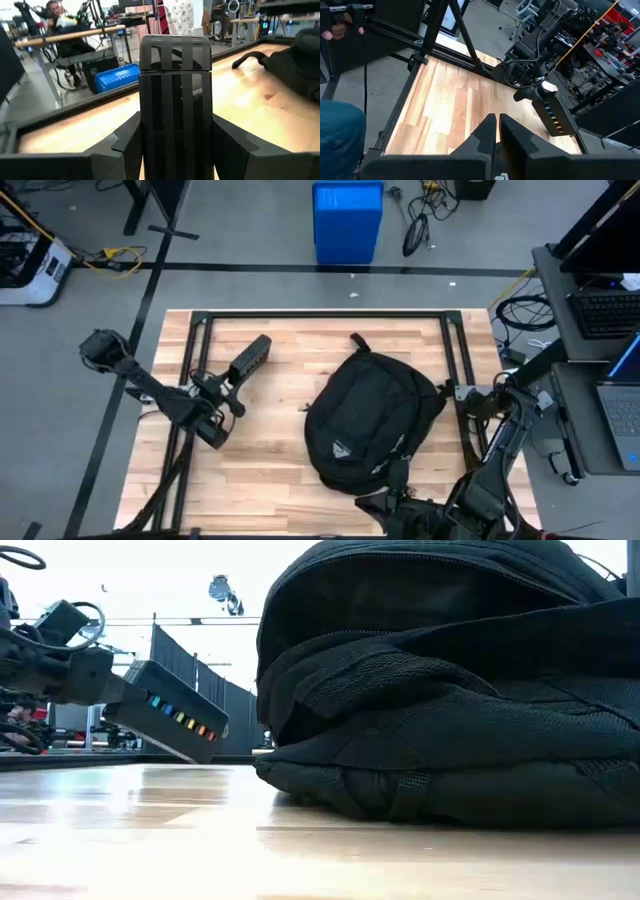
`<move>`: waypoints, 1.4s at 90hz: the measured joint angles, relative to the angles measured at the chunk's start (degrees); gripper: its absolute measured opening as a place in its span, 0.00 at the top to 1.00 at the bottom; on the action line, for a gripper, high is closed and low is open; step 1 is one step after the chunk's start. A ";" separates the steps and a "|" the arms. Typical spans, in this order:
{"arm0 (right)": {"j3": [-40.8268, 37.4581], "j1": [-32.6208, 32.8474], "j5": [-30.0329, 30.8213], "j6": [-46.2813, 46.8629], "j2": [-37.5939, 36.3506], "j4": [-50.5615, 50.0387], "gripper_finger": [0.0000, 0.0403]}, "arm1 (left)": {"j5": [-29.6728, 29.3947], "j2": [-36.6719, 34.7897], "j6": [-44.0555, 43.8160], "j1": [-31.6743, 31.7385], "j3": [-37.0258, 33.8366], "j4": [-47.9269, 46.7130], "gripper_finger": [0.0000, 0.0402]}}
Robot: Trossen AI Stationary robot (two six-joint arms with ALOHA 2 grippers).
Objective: Unpack backpack
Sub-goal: Remove the black medicine organizer from the black backpack
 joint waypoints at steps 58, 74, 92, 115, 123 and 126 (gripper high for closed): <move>0.00 0.02 -0.12 -0.09 0.00 0.00 0.98 | 3.06 9.43 1.86 7.32 0.09 15.33 0.59; 0.00 0.02 -0.13 -0.49 0.00 -0.06 0.98 | 4.84 13.54 2.07 8.56 0.11 21.07 0.59; 0.00 0.02 -0.13 -1.58 0.00 -0.07 0.98 | 10.43 17.27 1.45 9.11 0.11 22.80 0.59; 0.00 -0.07 -0.13 -2.61 0.00 -0.05 0.98 | 11.66 20.76 -1.22 9.15 0.09 24.81 0.59; 0.00 -0.07 -0.13 -2.62 0.00 -0.07 0.98 | 12.16 21.83 -1.57 9.73 0.18 25.09 0.59; 0.00 -0.07 -0.12 -2.62 0.00 -0.05 0.98 | 12.25 22.21 -1.58 10.00 0.22 25.16 0.59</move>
